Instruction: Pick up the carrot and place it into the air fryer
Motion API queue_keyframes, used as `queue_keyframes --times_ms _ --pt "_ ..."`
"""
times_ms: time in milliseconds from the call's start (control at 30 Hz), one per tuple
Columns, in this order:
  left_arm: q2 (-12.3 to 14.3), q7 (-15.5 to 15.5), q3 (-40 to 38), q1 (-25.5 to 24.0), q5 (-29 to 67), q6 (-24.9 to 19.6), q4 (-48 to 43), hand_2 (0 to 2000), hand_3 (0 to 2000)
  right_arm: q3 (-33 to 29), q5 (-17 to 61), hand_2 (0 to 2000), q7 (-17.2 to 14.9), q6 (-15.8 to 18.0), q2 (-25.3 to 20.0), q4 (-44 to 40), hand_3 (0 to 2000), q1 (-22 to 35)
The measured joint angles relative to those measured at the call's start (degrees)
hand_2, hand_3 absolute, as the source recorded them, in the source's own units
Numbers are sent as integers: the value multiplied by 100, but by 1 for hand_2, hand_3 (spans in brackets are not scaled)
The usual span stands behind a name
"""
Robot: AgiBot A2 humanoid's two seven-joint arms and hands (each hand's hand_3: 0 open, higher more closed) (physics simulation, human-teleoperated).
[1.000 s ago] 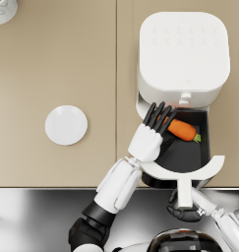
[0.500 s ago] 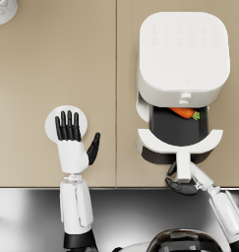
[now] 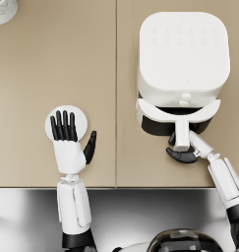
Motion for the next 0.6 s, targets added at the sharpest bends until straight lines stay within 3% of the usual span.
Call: queue_keyframes --times_ms 200,300,367,600 --pt "-11 0 -42 -23 0 0 -80 0 0 648 -2 2000 230 -165 -348 -1517 2000 1102" --pt "-20 0 -20 -27 -1 0 -84 0 0 1084 -48 2000 243 590 -327 -1944 2000 1532" --pt "-22 0 -16 -51 -1 0 -75 0 0 849 -47 2000 59 840 -418 -1992 2000 1484" --pt "-22 0 -15 -100 0 0 -60 0 0 625 -54 2000 -112 862 -472 -1932 2000 1390"
